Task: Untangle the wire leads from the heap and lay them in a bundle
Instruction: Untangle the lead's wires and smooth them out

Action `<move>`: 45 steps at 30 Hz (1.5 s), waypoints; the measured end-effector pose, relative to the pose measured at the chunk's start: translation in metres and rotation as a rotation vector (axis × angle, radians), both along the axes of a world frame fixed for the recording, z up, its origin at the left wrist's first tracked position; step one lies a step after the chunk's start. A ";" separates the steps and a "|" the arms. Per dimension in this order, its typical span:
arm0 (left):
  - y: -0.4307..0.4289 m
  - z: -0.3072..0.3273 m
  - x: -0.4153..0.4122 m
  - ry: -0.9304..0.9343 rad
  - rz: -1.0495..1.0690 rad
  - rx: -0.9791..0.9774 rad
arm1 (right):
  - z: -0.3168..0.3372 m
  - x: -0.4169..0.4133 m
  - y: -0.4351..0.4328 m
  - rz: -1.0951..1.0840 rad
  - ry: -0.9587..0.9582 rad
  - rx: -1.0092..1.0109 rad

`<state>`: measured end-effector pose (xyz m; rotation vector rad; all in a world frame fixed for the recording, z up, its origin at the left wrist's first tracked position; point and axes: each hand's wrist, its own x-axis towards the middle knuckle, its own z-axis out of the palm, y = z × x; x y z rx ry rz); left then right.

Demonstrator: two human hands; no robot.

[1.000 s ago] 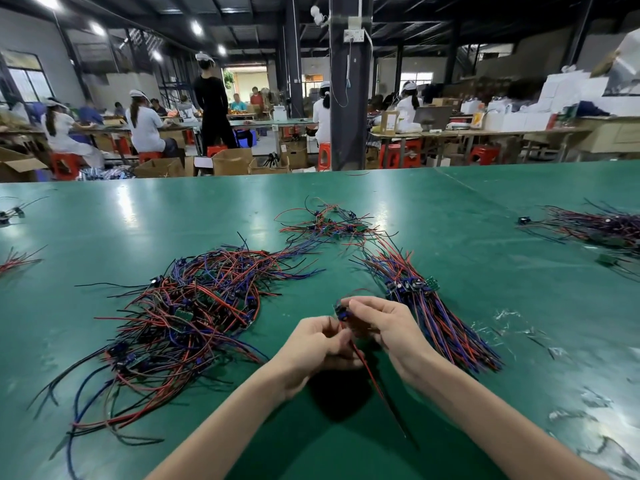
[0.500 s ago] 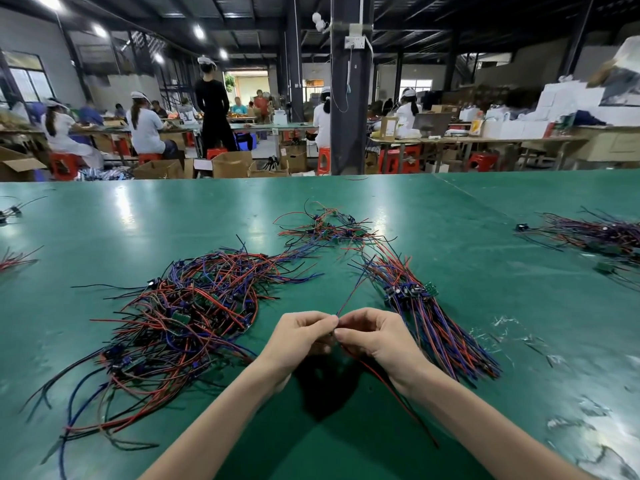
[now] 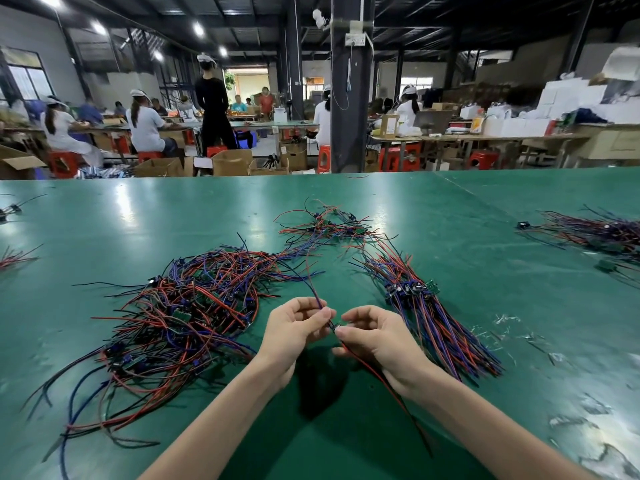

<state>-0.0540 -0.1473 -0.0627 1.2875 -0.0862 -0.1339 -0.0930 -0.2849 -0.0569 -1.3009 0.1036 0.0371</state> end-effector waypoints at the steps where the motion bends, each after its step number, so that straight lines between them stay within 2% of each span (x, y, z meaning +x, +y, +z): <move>1: 0.000 0.000 0.000 -0.004 -0.006 0.006 | 0.000 0.000 0.000 0.005 0.013 0.006; 8: -0.002 -0.003 -0.001 -0.013 -0.097 0.018 | 0.005 -0.001 -0.004 0.048 0.084 -0.041; 17: -0.006 -0.004 -0.006 -0.044 -0.089 0.030 | 0.009 -0.003 -0.008 0.139 0.124 -0.125; 28: -0.009 -0.006 -0.005 -0.027 -0.132 -0.056 | 0.009 -0.005 -0.005 0.149 0.097 -0.132; 32: -0.008 -0.007 -0.002 -0.014 -0.148 -0.027 | 0.007 -0.003 -0.003 0.106 0.065 -0.134; 37: -0.007 -0.006 0.003 -0.061 -0.046 0.044 | 0.000 -0.002 0.001 0.015 0.024 -0.226; 45: 0.012 -0.004 0.021 -0.194 0.205 0.235 | -0.005 -0.003 0.007 -0.009 -0.020 -0.349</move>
